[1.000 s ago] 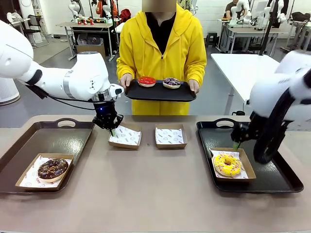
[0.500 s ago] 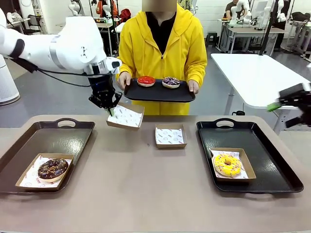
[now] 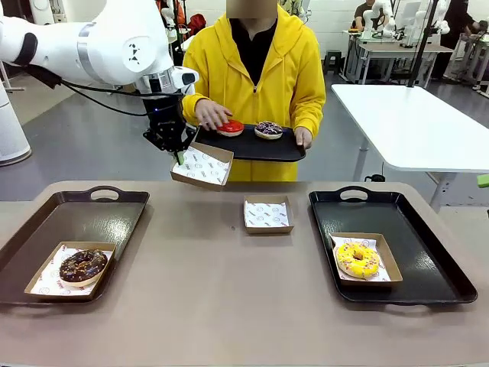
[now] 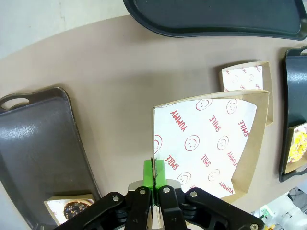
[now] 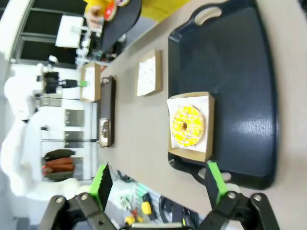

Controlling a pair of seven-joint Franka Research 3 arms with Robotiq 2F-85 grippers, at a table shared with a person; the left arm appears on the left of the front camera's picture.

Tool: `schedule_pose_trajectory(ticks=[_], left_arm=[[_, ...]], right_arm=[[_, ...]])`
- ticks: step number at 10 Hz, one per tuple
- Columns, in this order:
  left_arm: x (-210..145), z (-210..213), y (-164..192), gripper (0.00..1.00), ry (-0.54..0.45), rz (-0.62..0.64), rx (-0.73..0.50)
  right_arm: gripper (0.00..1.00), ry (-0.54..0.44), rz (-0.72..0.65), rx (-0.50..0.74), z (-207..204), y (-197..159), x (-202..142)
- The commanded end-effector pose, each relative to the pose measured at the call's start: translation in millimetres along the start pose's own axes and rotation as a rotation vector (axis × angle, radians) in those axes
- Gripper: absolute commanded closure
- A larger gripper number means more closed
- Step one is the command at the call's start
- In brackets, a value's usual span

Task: Individually package the donuts and arrange them on the tray.
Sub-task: Place the picked Paper togo box on the Handle tray while simultaneously picking up another Paper togo box from the table with the other hand.

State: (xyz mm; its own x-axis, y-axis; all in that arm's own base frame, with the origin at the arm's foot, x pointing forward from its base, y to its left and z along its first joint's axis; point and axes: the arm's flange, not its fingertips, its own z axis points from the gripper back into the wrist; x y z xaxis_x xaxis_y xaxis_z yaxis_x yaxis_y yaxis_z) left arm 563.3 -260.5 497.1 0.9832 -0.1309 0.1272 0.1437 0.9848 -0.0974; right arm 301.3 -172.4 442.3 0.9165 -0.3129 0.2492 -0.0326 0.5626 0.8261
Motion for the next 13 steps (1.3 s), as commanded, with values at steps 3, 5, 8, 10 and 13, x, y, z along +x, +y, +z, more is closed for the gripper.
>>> schedule_pose_trajectory(ticks=[3,5,8,10,13], left_arm=[[7.2,-9.6,-7.1,1.0,0.031,0.042,0.065],[2.0,-4.2,-1.7,1.0,0.011,0.009,0.026],[2.0,-4.2,-1.7,1.0,0.011,0.009,0.026],[2.0,-4.2,-1.7,1.0,0.011,0.009,0.026],[2.0,-4.2,-1.7,1.0,0.011,0.009,0.026]], right_arm=[[0.0,0.002,0.038,0.127,-4.4,-35.0,-21.0],[0.0,0.063,0.044,0.145,-6.4,-41.4,-16.4],[0.0,0.067,0.027,0.129,-7.4,-41.1,-19.7],[0.0,0.067,0.027,0.129,-7.4,-41.1,-19.7],[0.0,0.067,0.027,0.129,-7.4,-41.1,-19.7]])
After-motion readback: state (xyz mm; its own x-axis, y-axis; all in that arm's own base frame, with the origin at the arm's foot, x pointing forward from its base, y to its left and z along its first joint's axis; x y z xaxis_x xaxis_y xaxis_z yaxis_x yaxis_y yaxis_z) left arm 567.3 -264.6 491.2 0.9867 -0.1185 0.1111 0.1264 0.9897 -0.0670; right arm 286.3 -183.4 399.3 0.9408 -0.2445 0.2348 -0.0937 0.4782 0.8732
